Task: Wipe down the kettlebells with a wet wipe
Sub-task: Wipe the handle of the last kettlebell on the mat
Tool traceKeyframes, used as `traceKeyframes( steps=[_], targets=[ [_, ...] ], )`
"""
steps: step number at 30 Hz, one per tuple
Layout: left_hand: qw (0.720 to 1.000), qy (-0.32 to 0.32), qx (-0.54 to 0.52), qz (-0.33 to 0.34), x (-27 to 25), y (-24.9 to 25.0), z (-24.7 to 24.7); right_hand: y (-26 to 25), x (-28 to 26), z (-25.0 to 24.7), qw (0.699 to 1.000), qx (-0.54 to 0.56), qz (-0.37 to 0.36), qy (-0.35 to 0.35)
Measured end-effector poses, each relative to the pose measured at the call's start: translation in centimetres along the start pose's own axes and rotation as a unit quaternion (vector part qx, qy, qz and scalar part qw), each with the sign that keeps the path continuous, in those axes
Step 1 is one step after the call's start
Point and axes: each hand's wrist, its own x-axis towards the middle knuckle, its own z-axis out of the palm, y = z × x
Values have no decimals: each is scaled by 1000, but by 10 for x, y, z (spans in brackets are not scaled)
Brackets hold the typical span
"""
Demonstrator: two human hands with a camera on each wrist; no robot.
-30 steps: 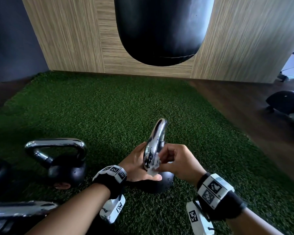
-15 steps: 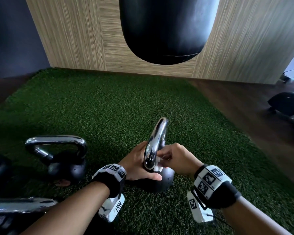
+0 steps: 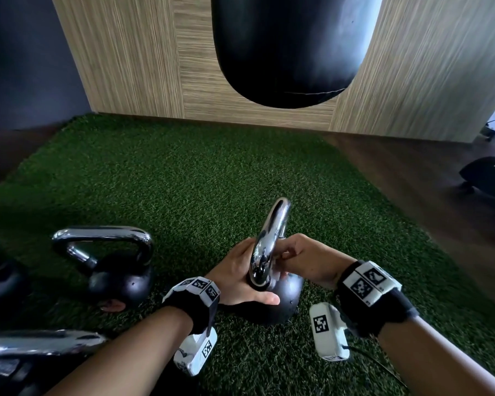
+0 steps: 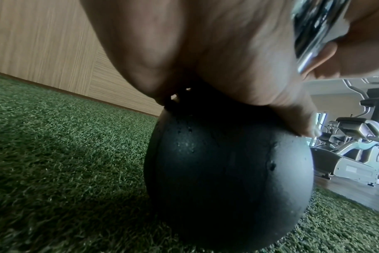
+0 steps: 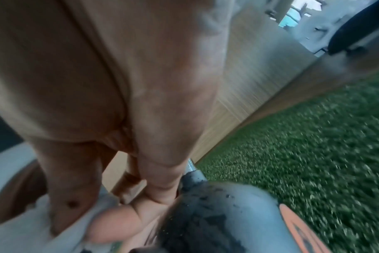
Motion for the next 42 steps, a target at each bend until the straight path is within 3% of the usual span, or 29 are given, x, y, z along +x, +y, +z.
traceKeyframes(
  steps=[4,8,12,14,18,21,24,30,32,34,42],
  targets=[
    [999,10,34,2,-2,-3,2,7,0,-2,984,179,-6,-2],
    [1000,7,18,22,1,-1,1,20,2,1,922,387,-4,24],
    [999,14,15,32,2,-1,0,21,2,4,907,422,-13,16],
    [999,20,22,20,0,-3,2,18,6,5,900,432,-31,45],
    [999,37,33,7,1,-3,3,18,19,14,859,491,-56,131],
    [999,37,26,22,2,0,4,20,25,17,864,468,-64,176],
    [999,31,28,-7,0,0,4,20,32,7,867,426,-77,245],
    [999,29,-15,-36,0,0,4,22,31,5,901,210,-102,366],
    [998,34,-27,-38,-1,-1,4,22,32,1,891,77,-84,440],
    [998,41,-23,-40,-3,-3,5,20,33,-6,870,11,-65,490],
    [998,30,1,-50,-5,-3,4,17,43,-11,846,-67,-40,527]
  ],
)
